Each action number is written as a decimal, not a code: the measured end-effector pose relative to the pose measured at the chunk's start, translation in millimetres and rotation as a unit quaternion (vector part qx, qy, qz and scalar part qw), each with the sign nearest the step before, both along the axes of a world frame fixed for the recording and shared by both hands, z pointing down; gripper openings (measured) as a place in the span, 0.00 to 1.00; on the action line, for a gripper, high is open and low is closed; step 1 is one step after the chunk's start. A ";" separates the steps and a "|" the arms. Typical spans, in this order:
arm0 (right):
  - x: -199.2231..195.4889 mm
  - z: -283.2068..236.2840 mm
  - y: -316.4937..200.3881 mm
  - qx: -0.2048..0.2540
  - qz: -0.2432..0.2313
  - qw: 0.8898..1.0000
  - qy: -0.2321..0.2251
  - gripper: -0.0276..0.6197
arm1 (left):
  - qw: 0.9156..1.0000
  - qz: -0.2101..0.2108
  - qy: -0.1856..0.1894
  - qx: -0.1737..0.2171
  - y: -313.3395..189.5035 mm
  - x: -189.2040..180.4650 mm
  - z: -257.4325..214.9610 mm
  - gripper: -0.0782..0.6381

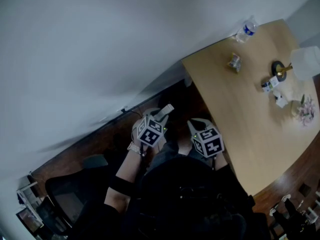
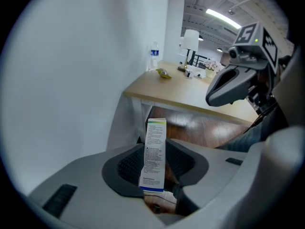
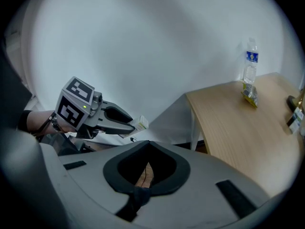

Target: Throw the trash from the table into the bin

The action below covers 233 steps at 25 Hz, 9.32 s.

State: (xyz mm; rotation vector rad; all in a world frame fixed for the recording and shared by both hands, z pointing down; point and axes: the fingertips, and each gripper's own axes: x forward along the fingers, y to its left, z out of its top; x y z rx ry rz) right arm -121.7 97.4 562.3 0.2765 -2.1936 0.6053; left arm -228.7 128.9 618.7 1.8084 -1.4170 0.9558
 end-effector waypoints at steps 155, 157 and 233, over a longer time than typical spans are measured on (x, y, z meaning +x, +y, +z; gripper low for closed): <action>189.0 -6.3 -182.7 -0.024 0.278 0.958 -0.068 0.05 | 0.997 0.060 -0.010 0.050 -345.4 155.3 -49.3 0.29; 182.0 -11.6 -175.2 -0.018 0.267 0.961 -0.067 0.05 | 0.997 0.055 -0.006 0.057 -323.8 148.0 -60.9 0.29; -10.0 253.4 18.3 -0.120 0.055 0.988 0.075 0.05 | 0.953 -0.184 0.110 -0.216 -13.2 -18.8 453.3 0.35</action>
